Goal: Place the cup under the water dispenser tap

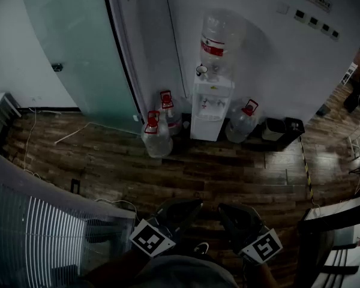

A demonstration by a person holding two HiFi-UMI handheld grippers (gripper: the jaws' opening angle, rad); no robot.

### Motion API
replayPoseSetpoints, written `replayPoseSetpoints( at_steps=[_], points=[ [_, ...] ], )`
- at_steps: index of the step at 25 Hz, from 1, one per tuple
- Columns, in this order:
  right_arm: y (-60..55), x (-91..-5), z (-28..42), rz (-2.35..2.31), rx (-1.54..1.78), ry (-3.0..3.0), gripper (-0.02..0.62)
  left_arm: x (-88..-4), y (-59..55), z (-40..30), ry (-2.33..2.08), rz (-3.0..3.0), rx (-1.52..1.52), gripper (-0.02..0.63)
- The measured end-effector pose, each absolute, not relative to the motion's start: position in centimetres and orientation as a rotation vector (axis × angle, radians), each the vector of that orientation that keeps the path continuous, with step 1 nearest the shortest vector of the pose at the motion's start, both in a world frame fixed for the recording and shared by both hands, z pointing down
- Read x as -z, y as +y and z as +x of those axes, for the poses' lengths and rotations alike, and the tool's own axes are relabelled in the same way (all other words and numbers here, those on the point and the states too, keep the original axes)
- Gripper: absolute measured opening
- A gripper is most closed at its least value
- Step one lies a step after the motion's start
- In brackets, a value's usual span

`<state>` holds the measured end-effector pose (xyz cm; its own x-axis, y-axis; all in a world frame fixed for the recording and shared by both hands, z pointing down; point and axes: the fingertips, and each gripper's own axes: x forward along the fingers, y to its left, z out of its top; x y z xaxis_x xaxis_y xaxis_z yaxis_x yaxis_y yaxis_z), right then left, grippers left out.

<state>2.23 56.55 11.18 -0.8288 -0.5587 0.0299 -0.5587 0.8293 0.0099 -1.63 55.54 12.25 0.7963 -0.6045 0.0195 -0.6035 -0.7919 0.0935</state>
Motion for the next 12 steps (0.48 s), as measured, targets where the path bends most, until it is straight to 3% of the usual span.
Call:
replayPoseSetpoints(
  at_steps=[12],
  points=[
    [56.8, -12.0, 2.6, 0.930, -0.045, -2.981, 0.014, -12.3, 56.1, -1.6, -0.986, 2.878, 0.038, 0.008]
  ],
)
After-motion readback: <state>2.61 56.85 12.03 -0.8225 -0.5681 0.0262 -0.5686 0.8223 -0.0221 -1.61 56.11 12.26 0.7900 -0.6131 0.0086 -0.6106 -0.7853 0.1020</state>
